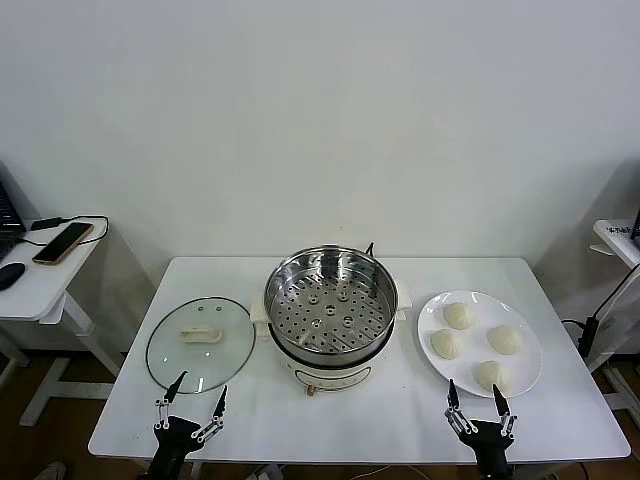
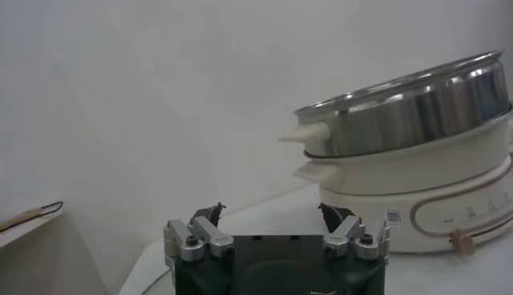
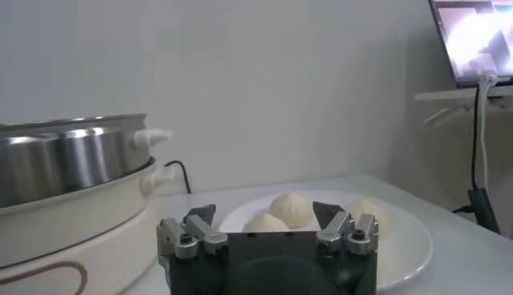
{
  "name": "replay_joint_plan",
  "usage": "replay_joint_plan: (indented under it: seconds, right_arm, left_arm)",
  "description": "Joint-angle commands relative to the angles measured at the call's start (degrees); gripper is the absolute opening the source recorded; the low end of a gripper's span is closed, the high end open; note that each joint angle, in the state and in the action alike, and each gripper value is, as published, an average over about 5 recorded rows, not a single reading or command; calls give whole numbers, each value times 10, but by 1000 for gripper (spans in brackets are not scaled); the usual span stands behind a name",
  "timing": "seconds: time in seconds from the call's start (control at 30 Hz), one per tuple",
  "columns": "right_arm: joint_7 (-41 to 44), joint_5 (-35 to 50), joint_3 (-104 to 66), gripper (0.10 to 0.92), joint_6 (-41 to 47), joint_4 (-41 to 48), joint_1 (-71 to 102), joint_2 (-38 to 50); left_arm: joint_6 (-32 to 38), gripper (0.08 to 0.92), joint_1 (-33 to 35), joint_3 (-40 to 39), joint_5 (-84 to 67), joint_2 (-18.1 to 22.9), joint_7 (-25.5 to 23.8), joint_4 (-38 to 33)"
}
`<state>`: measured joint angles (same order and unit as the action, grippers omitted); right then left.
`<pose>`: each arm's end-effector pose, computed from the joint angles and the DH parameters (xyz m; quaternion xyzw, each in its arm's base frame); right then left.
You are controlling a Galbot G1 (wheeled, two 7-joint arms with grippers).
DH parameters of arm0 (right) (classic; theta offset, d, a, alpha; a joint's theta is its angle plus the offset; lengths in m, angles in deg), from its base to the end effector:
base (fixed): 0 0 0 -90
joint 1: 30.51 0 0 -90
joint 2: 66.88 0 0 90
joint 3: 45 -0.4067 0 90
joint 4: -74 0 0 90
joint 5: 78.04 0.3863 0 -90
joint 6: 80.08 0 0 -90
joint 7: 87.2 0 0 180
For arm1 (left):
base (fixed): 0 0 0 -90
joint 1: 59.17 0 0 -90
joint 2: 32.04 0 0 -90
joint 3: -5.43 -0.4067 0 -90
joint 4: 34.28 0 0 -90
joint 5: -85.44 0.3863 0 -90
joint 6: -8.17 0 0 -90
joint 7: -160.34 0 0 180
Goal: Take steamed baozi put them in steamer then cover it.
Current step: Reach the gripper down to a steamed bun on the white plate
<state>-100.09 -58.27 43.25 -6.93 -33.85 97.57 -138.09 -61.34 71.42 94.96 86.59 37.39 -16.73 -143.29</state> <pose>0.1232 -0.1035 -0.4387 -0.0823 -0.9958 -0.0186 0.0355 0.1056 0.0959 -0.4381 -0.0964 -0.9849 -0.1435 0.0058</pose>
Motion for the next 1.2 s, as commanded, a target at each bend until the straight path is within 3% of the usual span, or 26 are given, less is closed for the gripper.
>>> replay_joint_plan:
  seconds: [0.03,0.3,0.57,0.7,0.83,0.93,1.03,1.2]
  right_arm:
    - [-17,1,-6,823,40,-4,-19,8]
    - [-62,56,-18,823,133,49,-200,96]
    - [-50,191,96,823,157,223,-460,208]
    - [-2,247,181,823,170,317,-576,247]
    - [137,258,258,823,187,389,-654,289]
    - [301,224,320,823,198,424,-691,325]
    - [484,156,386,823,202,455,-736,355]
    - [700,25,498,823,184,518,-855,362]
  left_arm:
    - [1,823,3,0,-1,0,1,-3]
    - [4,823,3,-2,0,-1,5,-12]
    - [2,823,2,-14,1,5,13,-24]
    - [1,823,3,-16,0,8,16,-27]
    - [2,823,1,-17,-1,9,18,-29]
    - [2,823,0,-16,-1,8,19,-31]
    - [1,823,-1,-16,-1,6,20,-35]
    - [-1,823,-1,-18,-1,7,23,-46]
